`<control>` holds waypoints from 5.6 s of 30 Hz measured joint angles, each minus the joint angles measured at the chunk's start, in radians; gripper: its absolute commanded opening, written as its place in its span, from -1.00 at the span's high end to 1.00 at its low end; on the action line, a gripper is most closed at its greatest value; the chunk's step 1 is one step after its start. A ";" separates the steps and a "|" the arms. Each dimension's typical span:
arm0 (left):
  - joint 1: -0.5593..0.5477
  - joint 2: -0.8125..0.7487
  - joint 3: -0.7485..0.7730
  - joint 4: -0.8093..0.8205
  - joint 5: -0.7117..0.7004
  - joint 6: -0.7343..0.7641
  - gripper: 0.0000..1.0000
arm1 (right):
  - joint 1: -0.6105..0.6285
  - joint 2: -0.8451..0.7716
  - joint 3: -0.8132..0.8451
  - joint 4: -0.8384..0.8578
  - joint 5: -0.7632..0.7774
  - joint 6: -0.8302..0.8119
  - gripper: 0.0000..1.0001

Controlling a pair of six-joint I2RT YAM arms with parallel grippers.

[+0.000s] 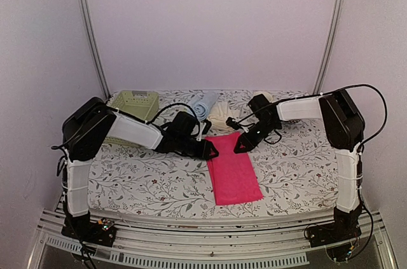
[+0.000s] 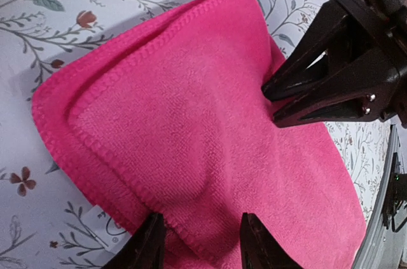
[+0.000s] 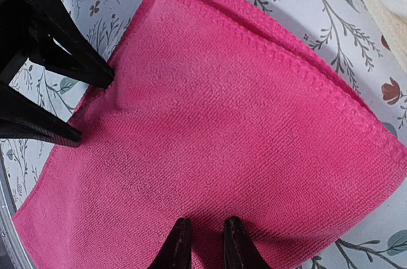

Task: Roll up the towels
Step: Rotate the towel at the center of the board, then pick up the towel from the center of the board, then roll the towel at the center of the board.

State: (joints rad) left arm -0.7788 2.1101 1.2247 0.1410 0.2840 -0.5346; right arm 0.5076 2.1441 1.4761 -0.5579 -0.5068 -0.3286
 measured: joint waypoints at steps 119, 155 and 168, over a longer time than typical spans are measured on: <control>-0.239 -0.114 -0.164 -0.109 0.389 0.201 0.31 | 0.507 -0.577 -0.700 0.240 0.219 -0.383 0.95; -0.660 -0.267 -0.238 -0.052 -0.586 0.842 0.17 | 0.176 0.089 -0.147 -0.538 -0.542 -0.469 0.93; -0.564 -0.172 -0.174 -0.058 -0.569 0.855 0.69 | 0.175 0.090 -0.147 -0.539 -0.544 -0.473 0.91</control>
State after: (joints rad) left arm -1.3430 1.9385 1.0504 0.0826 -0.2852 0.3206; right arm 0.6830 2.2341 1.3289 -1.0973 -1.0504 -0.8013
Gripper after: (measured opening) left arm 0.233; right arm 0.047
